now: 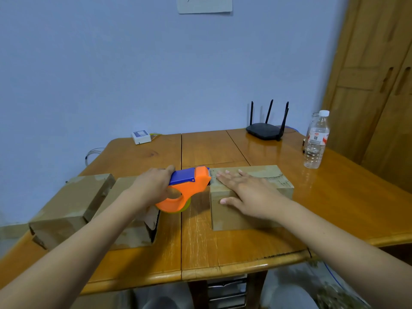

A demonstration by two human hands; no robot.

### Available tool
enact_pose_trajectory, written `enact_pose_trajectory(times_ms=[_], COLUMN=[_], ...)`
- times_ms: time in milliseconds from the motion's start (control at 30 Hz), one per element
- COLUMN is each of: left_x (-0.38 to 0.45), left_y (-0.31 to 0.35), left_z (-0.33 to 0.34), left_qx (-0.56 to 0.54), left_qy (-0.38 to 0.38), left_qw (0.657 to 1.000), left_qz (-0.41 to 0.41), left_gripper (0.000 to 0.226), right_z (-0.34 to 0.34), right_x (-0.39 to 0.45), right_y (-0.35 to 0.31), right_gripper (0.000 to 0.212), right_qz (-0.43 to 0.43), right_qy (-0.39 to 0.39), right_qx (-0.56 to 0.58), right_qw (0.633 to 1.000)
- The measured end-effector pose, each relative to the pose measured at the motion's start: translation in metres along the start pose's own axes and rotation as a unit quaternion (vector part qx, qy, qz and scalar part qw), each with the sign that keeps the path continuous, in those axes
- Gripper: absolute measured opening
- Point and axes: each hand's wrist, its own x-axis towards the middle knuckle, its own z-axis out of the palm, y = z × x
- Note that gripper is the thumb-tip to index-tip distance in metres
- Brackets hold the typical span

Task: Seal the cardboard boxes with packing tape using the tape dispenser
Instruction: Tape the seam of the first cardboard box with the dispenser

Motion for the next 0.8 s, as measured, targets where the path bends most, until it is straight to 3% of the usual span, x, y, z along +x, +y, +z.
enact_pose_trajectory(times_ms=[133,800], left_x=[-0.008,-0.017], left_y=[-0.001,-0.006], left_z=[0.006,0.018], left_qx=[0.026,0.02], left_qy=[0.045,0.028], left_qw=[0.999,0.999], left_qz=[-0.003,-0.03], left_gripper=[0.025,0.028], right_z=[0.0,0.002], right_x=[0.001,0.0], right_y=[0.003,0.006], right_gripper=[0.071,0.071], right_qz=[-0.005,-0.008], right_qy=[-0.001,-0.002], right_qx=[0.008,0.016], right_qw=[1.0,1.0])
